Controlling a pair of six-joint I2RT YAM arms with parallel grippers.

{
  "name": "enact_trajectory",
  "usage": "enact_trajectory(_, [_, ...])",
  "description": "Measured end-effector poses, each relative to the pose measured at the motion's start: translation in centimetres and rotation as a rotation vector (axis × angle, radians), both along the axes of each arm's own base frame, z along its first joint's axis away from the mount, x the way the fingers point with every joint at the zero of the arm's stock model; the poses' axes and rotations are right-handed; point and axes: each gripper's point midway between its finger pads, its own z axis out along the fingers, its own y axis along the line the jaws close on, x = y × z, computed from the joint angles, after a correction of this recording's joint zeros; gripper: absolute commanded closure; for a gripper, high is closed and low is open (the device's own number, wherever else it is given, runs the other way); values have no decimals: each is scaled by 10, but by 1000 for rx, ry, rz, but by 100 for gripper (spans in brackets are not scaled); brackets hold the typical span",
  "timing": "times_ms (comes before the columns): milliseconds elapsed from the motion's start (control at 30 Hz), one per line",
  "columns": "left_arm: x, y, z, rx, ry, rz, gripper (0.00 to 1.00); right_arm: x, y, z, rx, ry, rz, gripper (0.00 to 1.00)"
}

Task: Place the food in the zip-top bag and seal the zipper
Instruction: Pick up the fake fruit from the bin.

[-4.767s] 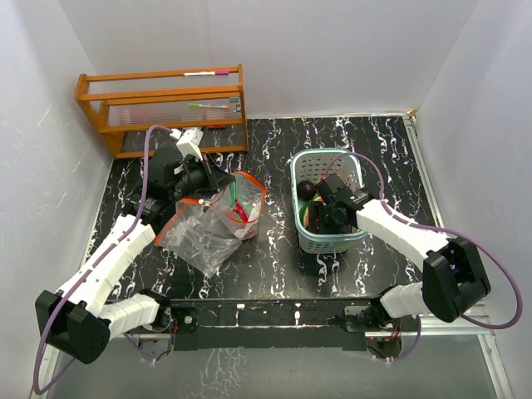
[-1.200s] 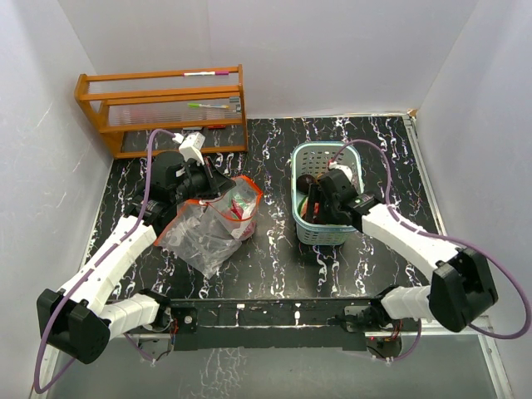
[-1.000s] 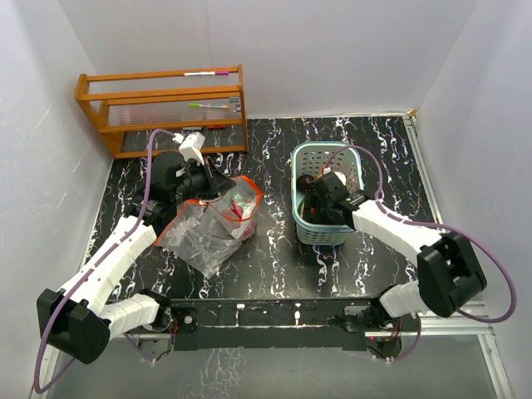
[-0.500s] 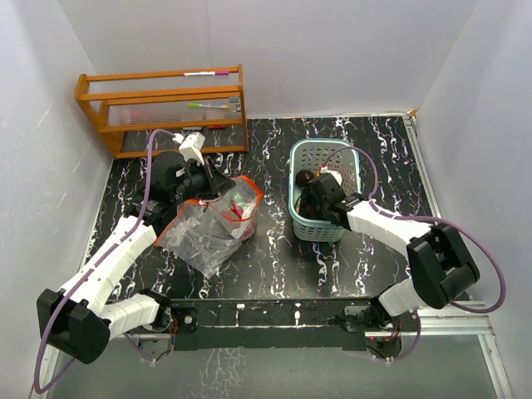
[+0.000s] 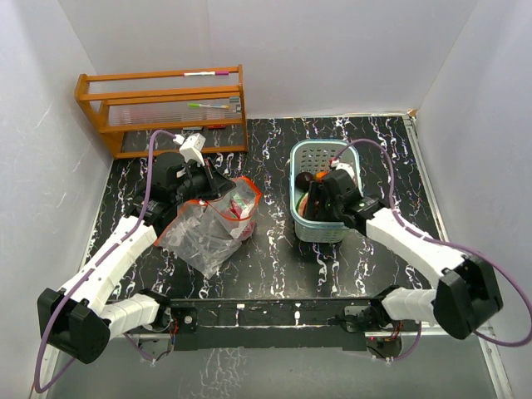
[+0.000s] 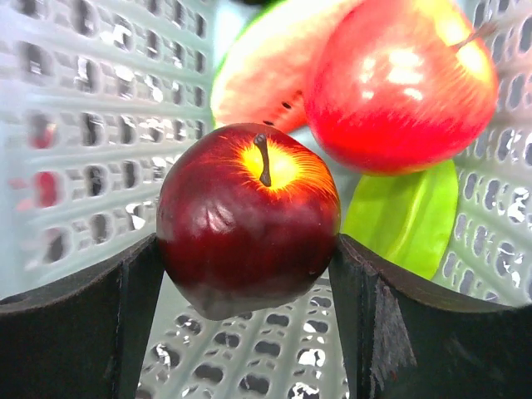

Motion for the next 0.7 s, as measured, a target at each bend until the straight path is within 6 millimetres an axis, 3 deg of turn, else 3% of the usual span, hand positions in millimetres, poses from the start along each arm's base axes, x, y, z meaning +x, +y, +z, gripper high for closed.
enact_trajectory(200, [0, 0, 0, 0, 1, 0, 100, 8, 2, 53, 55, -132, 3, 65])
enact_trajectory(467, [-1, 0, -2, 0, 5, -3, 100, 8, 3, 72, 58, -167, 33, 64])
enact_trajectory(700, [-1, -2, -2, -3, 11, -13, 100, 7, 31, 139, 196, -299, 184, 65])
